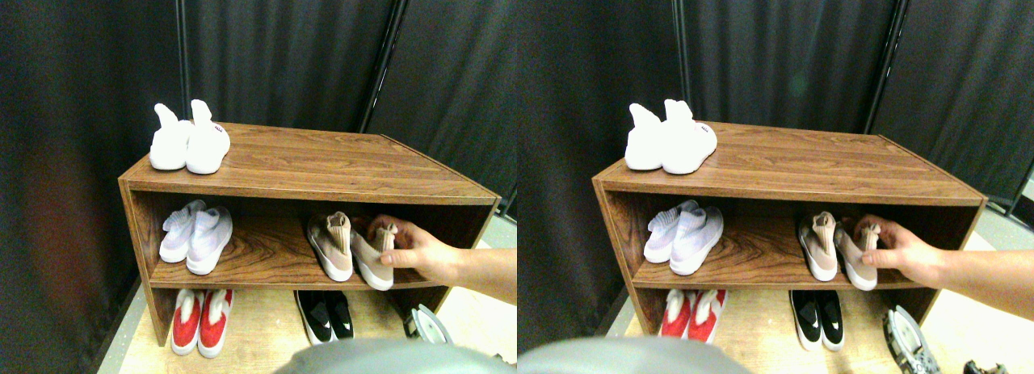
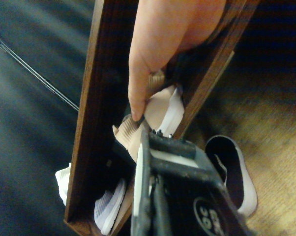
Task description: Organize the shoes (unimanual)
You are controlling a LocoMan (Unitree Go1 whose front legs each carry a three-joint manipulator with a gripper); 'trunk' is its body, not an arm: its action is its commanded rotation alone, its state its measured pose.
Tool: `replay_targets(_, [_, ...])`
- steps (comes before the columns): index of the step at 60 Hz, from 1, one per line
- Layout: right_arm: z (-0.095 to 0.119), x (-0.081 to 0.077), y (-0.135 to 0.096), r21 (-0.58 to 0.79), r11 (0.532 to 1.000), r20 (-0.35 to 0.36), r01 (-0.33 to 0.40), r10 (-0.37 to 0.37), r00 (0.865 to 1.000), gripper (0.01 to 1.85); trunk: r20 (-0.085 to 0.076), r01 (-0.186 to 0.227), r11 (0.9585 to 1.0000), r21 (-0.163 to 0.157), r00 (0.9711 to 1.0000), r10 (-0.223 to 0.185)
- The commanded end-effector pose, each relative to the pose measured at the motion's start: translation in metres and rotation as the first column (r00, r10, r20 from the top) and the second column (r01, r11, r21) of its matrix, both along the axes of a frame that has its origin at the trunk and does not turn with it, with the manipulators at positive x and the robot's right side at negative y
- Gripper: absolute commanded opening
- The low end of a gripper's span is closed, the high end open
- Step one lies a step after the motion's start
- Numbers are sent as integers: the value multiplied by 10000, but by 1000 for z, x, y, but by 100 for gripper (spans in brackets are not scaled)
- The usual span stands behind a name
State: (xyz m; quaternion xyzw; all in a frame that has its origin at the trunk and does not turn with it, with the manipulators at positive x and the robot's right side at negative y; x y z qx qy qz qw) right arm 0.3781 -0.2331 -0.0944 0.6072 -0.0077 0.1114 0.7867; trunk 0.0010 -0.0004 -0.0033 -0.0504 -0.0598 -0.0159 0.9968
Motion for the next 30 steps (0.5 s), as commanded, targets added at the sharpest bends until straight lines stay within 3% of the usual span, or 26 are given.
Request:
replay_targets(1, [7,0,7,143,9998,331,-113,108,9994,6,122,-42,10000,-60,9999,42])
replay_targets(19, [7,-3,11,372,9991,274,-185,175,9995,6,-22,47,10000,44,10000,-47])
replay_targets(30, [8,-10,9,176,9998,409,-130,122,9991,6,-29,141,9999,95,9999,-140])
